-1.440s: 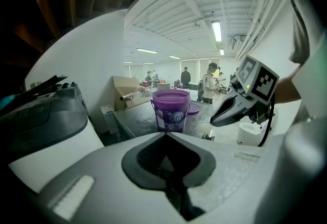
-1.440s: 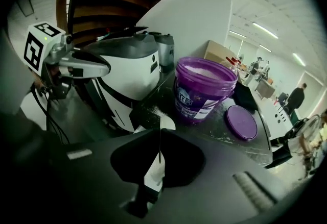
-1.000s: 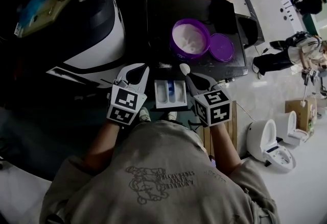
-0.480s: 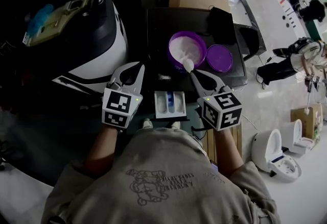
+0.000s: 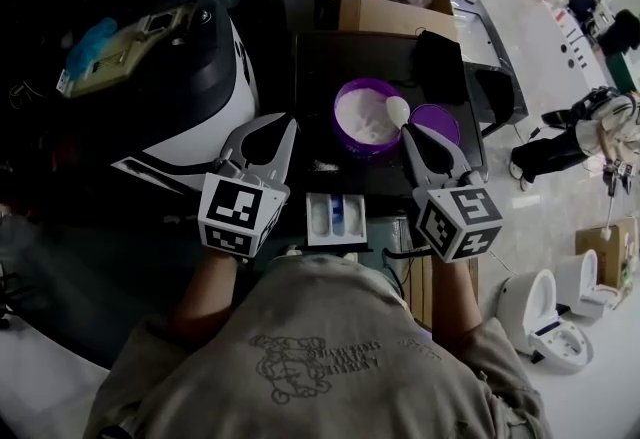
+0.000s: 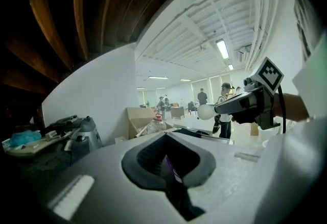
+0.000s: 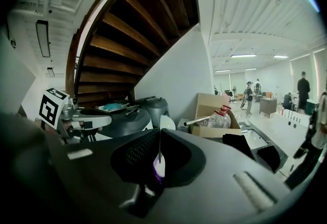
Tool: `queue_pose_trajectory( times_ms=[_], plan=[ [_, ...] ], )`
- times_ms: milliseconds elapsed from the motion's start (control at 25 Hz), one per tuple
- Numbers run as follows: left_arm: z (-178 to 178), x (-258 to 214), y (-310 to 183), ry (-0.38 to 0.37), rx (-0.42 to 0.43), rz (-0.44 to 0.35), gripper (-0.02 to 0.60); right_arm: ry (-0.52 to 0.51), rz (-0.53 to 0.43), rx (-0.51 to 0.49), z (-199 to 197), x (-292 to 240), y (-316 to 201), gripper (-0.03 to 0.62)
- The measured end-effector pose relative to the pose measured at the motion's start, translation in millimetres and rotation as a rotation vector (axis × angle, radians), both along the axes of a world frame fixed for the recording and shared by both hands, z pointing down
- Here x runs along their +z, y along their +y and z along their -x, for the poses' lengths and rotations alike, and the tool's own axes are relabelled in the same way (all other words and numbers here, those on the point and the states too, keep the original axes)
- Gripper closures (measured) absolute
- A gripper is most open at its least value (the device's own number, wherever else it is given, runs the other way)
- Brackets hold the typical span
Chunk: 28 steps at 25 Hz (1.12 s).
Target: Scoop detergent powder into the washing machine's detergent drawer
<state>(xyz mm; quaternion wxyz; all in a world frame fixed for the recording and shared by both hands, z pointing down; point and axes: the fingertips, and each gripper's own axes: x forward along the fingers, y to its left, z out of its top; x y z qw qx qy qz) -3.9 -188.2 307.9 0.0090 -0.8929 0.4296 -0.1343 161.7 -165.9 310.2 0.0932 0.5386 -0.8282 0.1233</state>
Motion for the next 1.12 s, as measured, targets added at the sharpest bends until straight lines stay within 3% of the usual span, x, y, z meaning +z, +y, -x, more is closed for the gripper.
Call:
queue_pose_trajectory(
  times_ms=[1120],
  plan=[
    [-4, -5, -16, 0.006, -0.032, 0.011, 0.581, -0.033, -0.011, -0.019, -14, -6, -28, 0.559]
  ],
)
